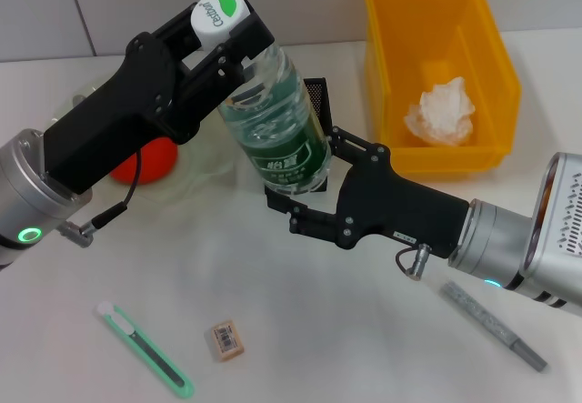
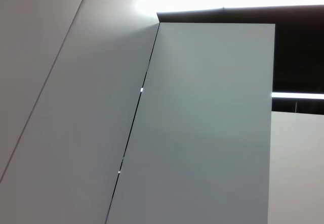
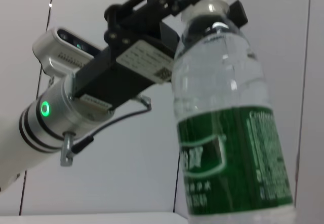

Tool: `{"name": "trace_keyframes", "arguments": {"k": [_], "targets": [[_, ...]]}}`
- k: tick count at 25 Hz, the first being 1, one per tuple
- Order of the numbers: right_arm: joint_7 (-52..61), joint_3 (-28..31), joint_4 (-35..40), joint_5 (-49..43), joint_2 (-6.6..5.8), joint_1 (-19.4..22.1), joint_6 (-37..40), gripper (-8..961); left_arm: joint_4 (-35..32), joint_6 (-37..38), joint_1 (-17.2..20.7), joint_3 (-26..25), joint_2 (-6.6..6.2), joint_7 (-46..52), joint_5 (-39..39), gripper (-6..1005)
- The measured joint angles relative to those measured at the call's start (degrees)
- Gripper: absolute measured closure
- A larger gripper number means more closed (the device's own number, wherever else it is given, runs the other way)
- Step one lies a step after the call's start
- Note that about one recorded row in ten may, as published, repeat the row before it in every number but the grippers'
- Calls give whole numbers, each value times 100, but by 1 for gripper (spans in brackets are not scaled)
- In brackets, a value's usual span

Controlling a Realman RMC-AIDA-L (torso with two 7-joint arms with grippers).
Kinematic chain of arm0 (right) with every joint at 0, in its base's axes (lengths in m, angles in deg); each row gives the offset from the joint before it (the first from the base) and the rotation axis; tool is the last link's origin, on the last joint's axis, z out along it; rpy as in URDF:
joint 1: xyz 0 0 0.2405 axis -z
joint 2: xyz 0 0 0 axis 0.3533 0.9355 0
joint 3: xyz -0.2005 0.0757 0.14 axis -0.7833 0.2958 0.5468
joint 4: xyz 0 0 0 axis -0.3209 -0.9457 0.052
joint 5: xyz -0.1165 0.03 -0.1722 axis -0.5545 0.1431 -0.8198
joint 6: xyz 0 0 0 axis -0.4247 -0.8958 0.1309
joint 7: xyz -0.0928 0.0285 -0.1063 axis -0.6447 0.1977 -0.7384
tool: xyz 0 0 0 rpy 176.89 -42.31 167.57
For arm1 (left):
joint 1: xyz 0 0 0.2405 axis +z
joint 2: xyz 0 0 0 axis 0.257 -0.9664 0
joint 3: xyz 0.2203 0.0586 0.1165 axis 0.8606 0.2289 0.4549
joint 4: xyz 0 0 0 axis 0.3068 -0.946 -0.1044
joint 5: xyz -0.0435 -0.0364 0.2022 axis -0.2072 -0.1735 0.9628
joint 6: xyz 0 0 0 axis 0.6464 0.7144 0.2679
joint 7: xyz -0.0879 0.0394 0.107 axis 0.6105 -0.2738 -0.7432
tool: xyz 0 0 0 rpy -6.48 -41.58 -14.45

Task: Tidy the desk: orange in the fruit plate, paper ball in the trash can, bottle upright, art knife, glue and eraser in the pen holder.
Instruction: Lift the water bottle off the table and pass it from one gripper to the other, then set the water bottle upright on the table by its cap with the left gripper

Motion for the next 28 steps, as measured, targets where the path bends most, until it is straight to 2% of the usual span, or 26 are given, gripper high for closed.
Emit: {"name": "trace_keyframes", "arguments": {"k": [17,28], "targets": [[-80,38,-64,19,0,79,-131,187,-21,18,1,-24,0,-25,9,557],[-82,222,201,56,-14,475,15,187,-89,-95,52,-48,0,-57,6,556]]}}
